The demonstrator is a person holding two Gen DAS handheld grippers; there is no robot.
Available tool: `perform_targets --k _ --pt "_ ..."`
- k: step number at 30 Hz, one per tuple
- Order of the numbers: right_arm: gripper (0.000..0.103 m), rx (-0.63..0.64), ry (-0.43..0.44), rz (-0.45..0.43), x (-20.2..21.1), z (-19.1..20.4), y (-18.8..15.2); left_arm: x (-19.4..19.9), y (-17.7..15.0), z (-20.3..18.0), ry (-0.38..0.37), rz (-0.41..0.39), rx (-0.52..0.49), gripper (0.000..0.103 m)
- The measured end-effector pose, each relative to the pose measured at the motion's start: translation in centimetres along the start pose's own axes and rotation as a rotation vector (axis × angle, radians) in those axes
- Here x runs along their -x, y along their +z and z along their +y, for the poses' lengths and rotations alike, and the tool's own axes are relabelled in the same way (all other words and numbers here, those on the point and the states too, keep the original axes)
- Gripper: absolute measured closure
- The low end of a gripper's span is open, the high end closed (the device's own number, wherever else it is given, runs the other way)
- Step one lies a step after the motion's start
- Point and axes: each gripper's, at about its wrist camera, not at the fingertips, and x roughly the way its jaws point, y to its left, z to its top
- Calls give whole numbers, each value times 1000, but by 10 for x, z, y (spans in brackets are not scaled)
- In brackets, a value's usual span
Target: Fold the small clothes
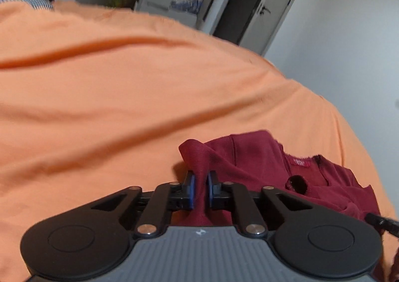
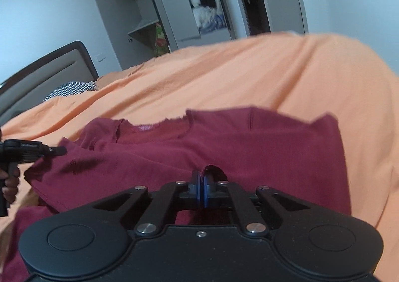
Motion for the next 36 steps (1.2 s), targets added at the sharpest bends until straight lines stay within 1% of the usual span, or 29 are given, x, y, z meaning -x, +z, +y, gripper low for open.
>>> perform_targets --k 2,4,5,6,9,12,13,15,16,17,18,19,20,22,25,27,28,29,30,32,34,36 --pt "101 34 -18 -49 4 5 5 14 -1 -4 17 -83 -19 95" --pt "101 56 -33 -94 8 8 11 29 -5 -10 26 -199 -62 95" --pt "101 64 -42 -112 8 10 14 32 -7 -12 44 -240 -78 95" --pt "101 73 -52 -117 6 11 17 32 -7 -13 70 -259 -72 95" --pt "101 78 -67 -80 -11 13 21 20 -9 -3 101 -251 -7 95" --pt "100 57 -72 -3 -31 8 16 2 -14 7 110 -206 18 95" --pt "98 53 -71 6 -34 8 13 -3 -15 10 106 -182 34 94" --pt "82 47 -76 6 -32 6 9 -8 -19 17 92 -138 91 89" --pt "77 40 -74 0 -29 5 6 -6 -21 21 91 -136 114 79" --pt "68 25 -66 -2 -26 2 5 -3 -23 24 93 -143 125 65" --pt "61 8 -60 -4 -21 0 4 2 -25 27 95 -150 126 56" --pt "59 -6 -56 -8 -17 -2 3 9 -27 28 97 -158 123 40" --pt "58 -13 -51 -12 -12 -3 1 14 -30 28 94 -166 116 33" --pt "58 -22 -48 -8 -9 -5 -3 25 -37 27 89 -162 100 33" --pt "58 -24 -63 21 -11 -5 -11 35 -49 27 75 -136 95 36" --pt "58 -25 -80 44 -15 -5 -17 40 -56 29 64 -118 98 47" --pt "58 -22 -84 46 -16 -4 -19 39 -58 30 45 -104 100 68" --pt "58 -12 -91 46 -16 -3 -21 38 -59 30 22 -87 104 95" --pt "58 4 -102 47 -17 0 -22 38 -62 29 17 -76 107 96" --pt "57 44 -133 48 -17 5 -23 38 -63 23 48 -86 90 97" --pt "57 76 -156 45 -14 10 -26 38 -63 18 66 -91 93 98" --pt "54 104 -167 41 -14 12 -29 36 -67 15 77 -86 89 98"
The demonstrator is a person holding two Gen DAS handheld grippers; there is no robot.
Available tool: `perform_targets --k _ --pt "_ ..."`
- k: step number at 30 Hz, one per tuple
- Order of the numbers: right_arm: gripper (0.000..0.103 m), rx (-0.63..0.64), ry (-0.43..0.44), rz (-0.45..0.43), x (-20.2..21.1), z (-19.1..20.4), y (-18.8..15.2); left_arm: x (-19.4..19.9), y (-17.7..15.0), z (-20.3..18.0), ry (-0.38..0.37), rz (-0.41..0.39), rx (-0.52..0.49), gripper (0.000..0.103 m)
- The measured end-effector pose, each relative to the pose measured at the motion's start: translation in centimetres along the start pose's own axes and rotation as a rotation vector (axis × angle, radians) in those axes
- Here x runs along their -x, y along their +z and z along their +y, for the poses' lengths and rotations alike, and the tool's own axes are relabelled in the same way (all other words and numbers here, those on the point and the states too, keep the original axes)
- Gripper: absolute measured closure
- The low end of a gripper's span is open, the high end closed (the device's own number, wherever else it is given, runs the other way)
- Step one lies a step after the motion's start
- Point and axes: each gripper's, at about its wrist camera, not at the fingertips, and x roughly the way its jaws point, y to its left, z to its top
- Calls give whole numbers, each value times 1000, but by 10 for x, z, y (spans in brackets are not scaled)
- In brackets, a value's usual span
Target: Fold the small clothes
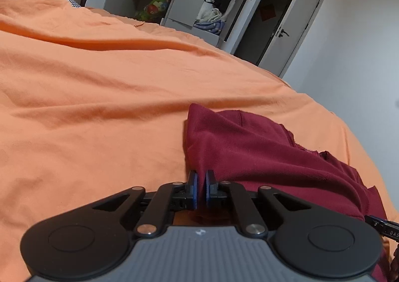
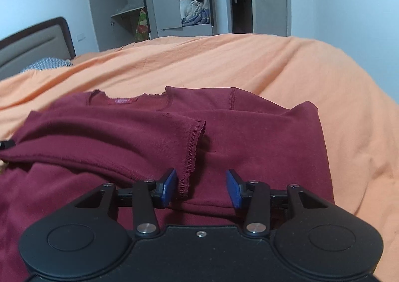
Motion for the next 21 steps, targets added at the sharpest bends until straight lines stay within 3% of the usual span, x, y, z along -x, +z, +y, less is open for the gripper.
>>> perform_targets --k 4,6,8,9,13,16,21 --pt "48 16 -7 -13 3 1 0 -4 -1 -3 20 14 -23 92" --pt "24 12 -8 -32 15 0 0 3 1 -7 37 9 -34 75" --pt "15 8 6 -60 30 -1 -3 14 1 -12 50 -1 -55 29" --pt "13 13 17 -69 39 -1 -5 21 1 -12 54 -13 -62 23" --pt "1 34 56 -87 74 -2 -19 51 -7 -19 32 -19 -106 13" --pt "1 46 94 -88 103 -3 -37 77 -23 -23 15 -26 -130 3" --pt "1 38 107 -59 146 -4 -77 119 -60 -27 -11 3 -189 1"
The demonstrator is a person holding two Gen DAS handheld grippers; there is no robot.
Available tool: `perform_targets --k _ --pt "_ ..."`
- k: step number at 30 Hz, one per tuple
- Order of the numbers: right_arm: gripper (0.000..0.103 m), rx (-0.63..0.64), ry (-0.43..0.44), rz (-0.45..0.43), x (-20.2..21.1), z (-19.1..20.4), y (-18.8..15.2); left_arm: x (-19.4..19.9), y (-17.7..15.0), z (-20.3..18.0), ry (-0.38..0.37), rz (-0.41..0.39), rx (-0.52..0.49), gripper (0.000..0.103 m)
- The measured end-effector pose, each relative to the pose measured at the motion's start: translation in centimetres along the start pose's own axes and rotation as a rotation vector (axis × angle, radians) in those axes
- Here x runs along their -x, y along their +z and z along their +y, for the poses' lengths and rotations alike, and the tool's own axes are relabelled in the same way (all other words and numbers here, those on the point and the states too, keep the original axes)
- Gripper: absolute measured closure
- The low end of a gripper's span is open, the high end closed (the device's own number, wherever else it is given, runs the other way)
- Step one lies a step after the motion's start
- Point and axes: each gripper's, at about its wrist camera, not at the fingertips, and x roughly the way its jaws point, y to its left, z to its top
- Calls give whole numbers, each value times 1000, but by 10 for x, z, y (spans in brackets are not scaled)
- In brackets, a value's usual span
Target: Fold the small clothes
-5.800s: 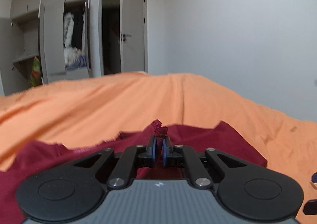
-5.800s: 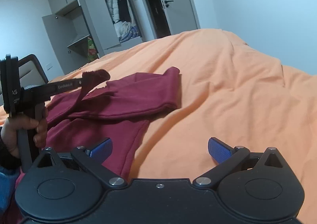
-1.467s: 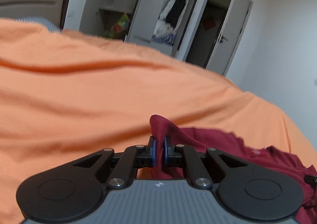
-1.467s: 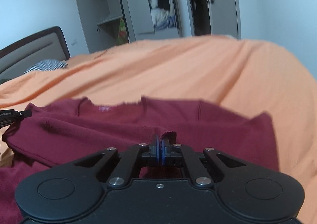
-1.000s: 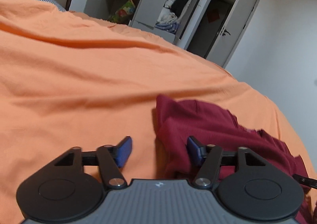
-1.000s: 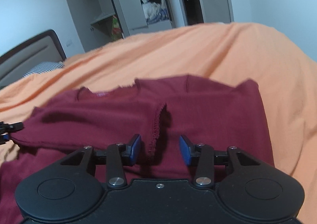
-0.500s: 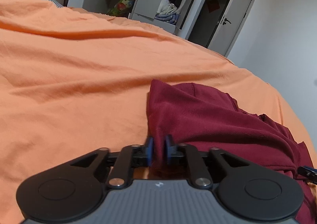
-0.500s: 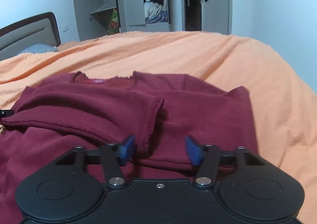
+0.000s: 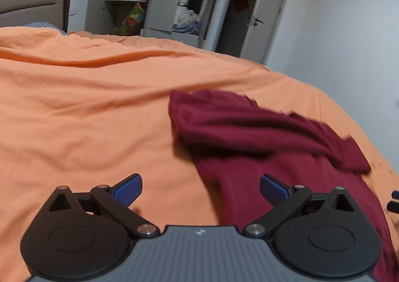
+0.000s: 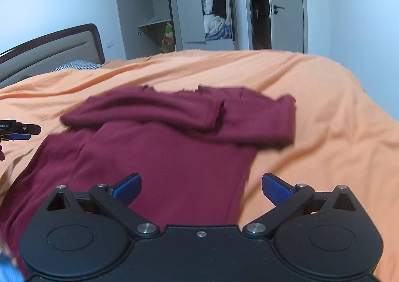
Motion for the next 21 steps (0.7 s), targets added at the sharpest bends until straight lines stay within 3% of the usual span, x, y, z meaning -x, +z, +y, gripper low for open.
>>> perform_targets --k 10,13,16,18,21 --pt "2 -153 74 78 71 5 -74 58 -76 -13 -67 110 -38 1" --pt "11 -177 84 93 84 11 -93 70 -92 -18 -67 126 -52 1" --pt "28 -191 69 94 94 20 -105 79 -101 -22 -76 153 -43 6" --pt "46 -190 71 101 98 25 -111 84 -106 -25 -65 163 -41 16" --pt "71 -178 56 107 101 29 -117 90 -112 -28 -31 177 -32 47"
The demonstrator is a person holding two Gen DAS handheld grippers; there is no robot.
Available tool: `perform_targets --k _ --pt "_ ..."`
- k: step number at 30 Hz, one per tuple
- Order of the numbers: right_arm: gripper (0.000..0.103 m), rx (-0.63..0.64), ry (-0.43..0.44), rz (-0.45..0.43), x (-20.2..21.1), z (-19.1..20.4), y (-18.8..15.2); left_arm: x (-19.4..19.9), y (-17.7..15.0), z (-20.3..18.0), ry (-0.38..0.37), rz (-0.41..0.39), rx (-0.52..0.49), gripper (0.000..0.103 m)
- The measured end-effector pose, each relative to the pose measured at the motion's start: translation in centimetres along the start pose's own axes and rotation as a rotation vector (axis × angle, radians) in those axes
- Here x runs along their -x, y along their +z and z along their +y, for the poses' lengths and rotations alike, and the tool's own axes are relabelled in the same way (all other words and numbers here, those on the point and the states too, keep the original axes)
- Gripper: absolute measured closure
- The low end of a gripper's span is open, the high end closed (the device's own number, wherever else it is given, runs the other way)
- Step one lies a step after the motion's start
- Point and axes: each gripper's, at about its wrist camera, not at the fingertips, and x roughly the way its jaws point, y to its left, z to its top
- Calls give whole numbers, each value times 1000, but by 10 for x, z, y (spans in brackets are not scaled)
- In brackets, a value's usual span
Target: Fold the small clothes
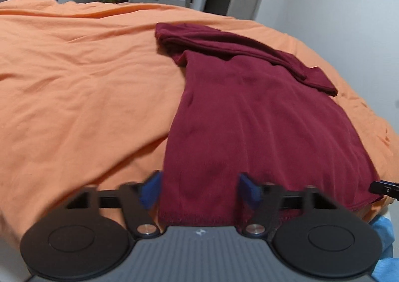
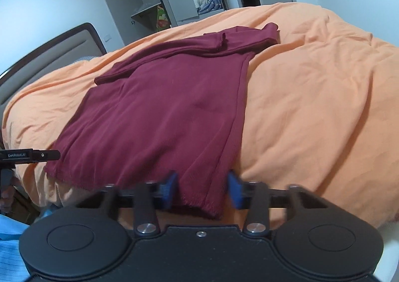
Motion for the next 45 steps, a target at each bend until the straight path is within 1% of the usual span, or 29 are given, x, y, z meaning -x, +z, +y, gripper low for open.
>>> perform_targets --k 1,2,3,4,6,10,14,17,22,23,24,25,26,27,28,29,30,31,32,33,35,36,38,39,40,42,45 --pt "75 6 -9 -5 2 2 -1 1 -1 0 -2 7 6 65" --pt "86 8 -16 -12 3 1 -1 3 -2 0 11 7 12 83" --pt "90 7 -17 -24 6 1 -2 6 -2 0 27 -1 18 93" --pt "91 6 -16 -35 9 0 -1 10 -2 1 33 -10 28 102" --pt "93 10 -19 -62 18 -1 0 20 0 1 21 -20 54 102" --pt "93 17 -15 -109 40 0 4 50 -1 -9 -6 -57 56 103" --pt "94 16 -21 -134 59 0 4 69 -9 -15 -30 -52 65 103" --pt "94 16 -34 -129 60 -3 -1 67 -18 -12 -23 -42 83 103" --pt "92 30 -53 -92 44 -8 -12 50 -29 -9 -4 -29 80 102" --pt "89 40 -53 -92 44 -8 -13 49 -31 -10 0 -32 69 101" --pt "83 53 -54 -96 44 -7 -14 49 -32 -11 2 -31 57 98" --pt "80 71 -62 -101 44 -5 -16 50 -34 -11 12 -34 50 92" --pt "74 95 -70 -105 45 -4 -17 50 -36 -12 19 -35 43 80" --pt "64 121 -81 -110 46 -2 -18 51 -37 -13 23 -35 35 74" --pt "58 146 -91 -116 47 0 -20 51 -38 -13 30 -36 31 62" --pt "45 167 -96 -121 48 1 -21 53 -39 -14 39 -41 25 48" --pt "37 191 -98 -131 49 2 -22 54 -40 -16 49 -50 17 40" --pt "35 220 -94 -143 51 4 -23 56 -40 -18 62 -64 7 26" --pt "30 254 -88 -151 52 8 -24 59 -40 -20 75 -81 -6 17" --pt "23 299 -82 -158 53 13 -25 62 -40 -23 87 -100 -24 13" --pt "18 402 -79 -166 51 24 -29 68 -41 -32 108 -146 -64 3" --pt "18 462 -78 -163 49 31 -31 71 -40 -36 120 -173 -85 0" --pt "18 587 -89 -148 39 44 -38 72 -40 -47 139 -219 -130 0" --pt "19 636 -96 -140 34 49 -41 70 -38 -52 145 -226 -153 0" --pt "21 683 -97 -126 29 54 -44 67 -37 -58 151 -222 -170 0" --pt "29 768 -97 -96 16 61 -49 61 -32 -66 146 -204 -183 0" --pt "34 879 -109 -75 3 71 -59 55 -27 -77 101 -197 -190 1"
